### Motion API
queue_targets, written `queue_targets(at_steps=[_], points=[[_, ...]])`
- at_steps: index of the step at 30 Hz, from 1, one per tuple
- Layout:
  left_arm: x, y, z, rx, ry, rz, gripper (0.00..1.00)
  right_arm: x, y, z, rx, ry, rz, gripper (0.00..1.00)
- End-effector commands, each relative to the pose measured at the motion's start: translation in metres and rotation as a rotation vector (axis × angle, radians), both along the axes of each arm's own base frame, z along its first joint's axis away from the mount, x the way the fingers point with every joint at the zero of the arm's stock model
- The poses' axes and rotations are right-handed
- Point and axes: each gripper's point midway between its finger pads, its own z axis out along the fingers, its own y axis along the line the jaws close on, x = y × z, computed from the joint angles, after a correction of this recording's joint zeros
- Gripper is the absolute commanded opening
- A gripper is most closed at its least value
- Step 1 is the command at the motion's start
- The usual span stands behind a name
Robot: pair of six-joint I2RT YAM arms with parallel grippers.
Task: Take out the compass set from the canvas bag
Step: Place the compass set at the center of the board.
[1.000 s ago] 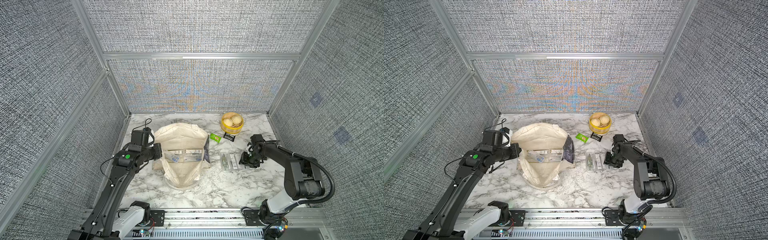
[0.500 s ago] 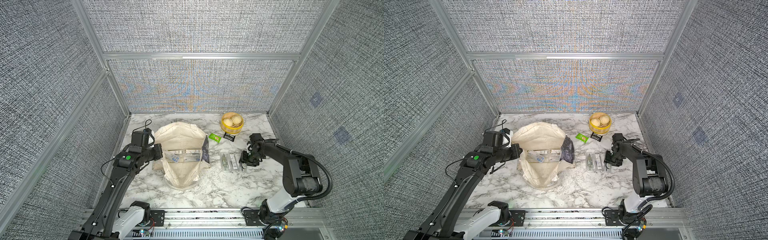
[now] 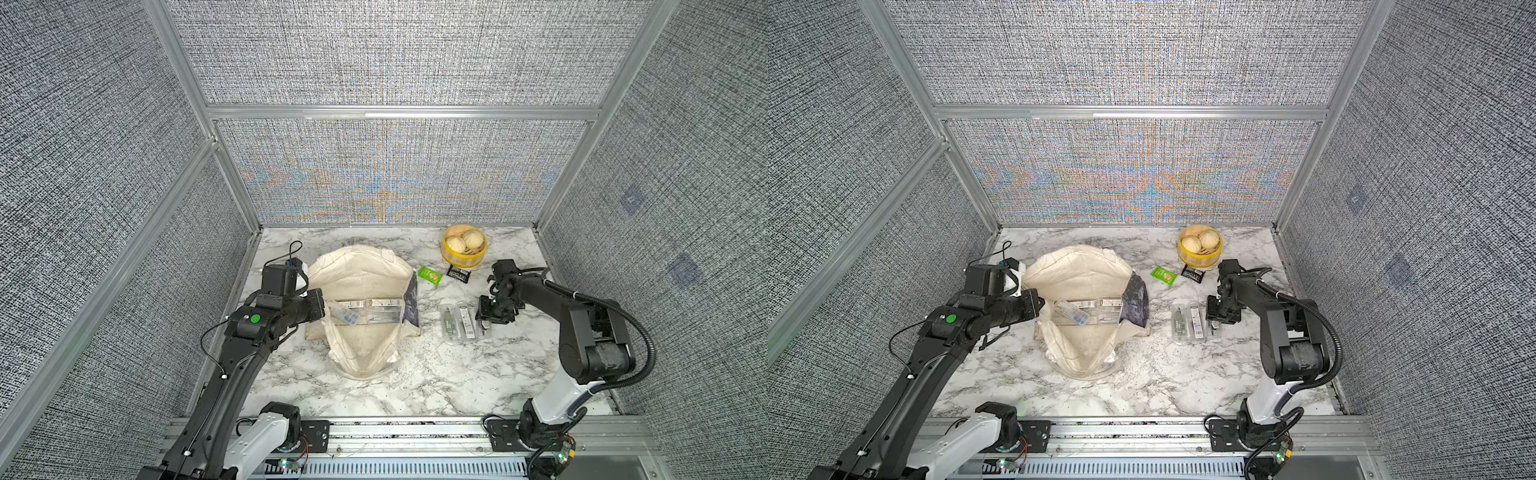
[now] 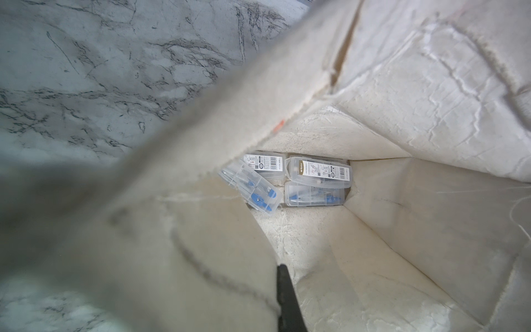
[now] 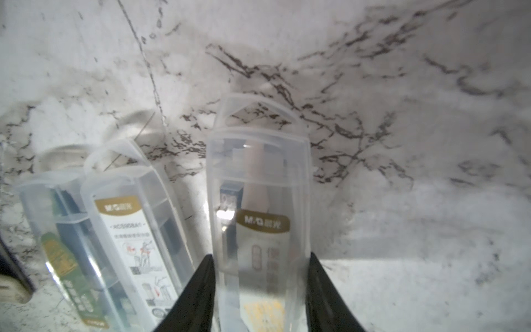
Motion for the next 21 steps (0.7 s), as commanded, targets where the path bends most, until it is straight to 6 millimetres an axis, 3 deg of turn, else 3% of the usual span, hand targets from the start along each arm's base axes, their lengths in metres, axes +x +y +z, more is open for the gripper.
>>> queue_targets(at_steps=[1, 10, 21], points=[[0.001, 0.0, 0.002, 0.002, -0.015, -0.005, 0.0, -0.009, -0.005, -0.007, -0.063, 0.043, 0.047, 0.39], [-0.001, 0.002, 0.011, 0.023, -0.026, -0.015, 0.0, -0.018, -0.003, -0.005, -0.076, 0.057, 0.047, 0.4], [-0.005, 0.005, 0.01, 0.027, -0.032, -0.008, 0.0, -0.012, -0.004, 0.005, -0.111, 0.023, 0.041, 0.54]])
